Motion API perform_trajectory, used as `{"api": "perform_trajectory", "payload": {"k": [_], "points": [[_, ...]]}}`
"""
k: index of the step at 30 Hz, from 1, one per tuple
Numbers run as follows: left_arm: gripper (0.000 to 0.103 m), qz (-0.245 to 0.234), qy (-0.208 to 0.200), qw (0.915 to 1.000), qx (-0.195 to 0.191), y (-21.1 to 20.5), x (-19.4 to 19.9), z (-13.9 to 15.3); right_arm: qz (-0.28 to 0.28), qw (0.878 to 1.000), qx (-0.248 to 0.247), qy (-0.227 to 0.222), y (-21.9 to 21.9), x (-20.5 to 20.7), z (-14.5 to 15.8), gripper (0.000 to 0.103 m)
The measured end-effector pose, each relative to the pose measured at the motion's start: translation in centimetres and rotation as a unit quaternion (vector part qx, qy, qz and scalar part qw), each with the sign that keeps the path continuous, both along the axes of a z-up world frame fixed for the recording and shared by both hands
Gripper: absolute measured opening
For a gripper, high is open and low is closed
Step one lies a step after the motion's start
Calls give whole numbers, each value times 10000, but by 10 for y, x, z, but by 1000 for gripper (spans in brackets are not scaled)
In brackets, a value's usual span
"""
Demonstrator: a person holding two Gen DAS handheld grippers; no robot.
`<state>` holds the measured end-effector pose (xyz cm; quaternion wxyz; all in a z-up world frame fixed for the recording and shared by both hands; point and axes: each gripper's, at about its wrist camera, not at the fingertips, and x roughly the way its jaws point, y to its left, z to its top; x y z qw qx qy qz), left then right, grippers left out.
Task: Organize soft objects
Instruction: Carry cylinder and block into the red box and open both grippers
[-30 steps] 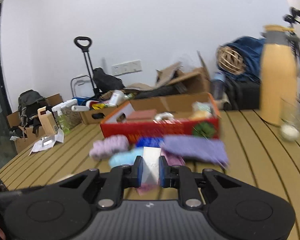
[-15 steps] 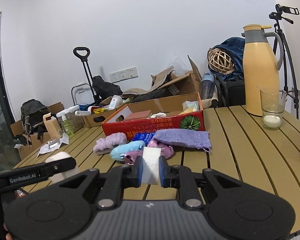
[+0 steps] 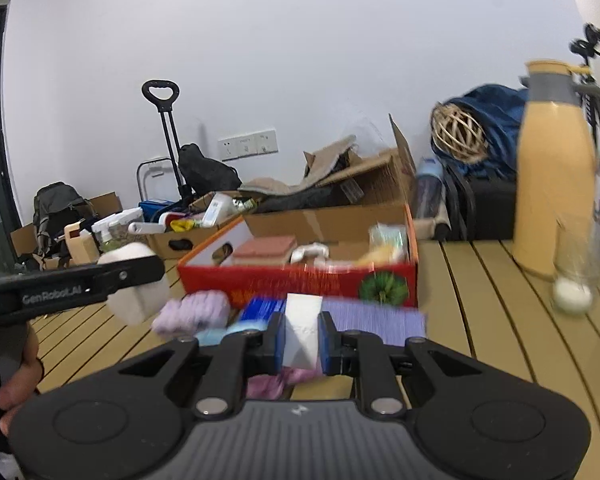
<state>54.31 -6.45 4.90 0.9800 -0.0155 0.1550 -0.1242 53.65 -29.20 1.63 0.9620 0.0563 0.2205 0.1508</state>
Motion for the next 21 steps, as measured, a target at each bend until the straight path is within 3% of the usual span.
{"api": "perform_trajectory", "payload": {"k": [8, 11, 14, 17, 18, 20, 21], "points": [[53, -117, 282, 9991, 279, -23, 128, 10, 259, 9991, -320, 45, 3, 131, 21, 17], [53, -209, 788, 9966, 102, -29, 192, 4, 374, 9986, -97, 354, 4, 193, 17, 17], [52, -481, 1520, 9871, -142, -35, 258, -8, 397, 9963, 2, 757, 8, 257, 0, 18], [61, -123, 1777, 9836, -284, -33, 307, -20, 52, 9942, 7, 1078, 8, 309, -17, 22], [67, -26, 1825, 9825, -359, -31, 317, -24, -70, 9942, 21, 1074, 6, 319, -21, 26], [70, 88, 1896, 9808, -456, -23, 330, -30, -251, 9933, 122, 1120, 2, 332, -28, 52], [74, 78, 1914, 9802, -507, -19, 333, -33, -291, 9932, 236, 1106, -1, 332, -32, 59]]}}
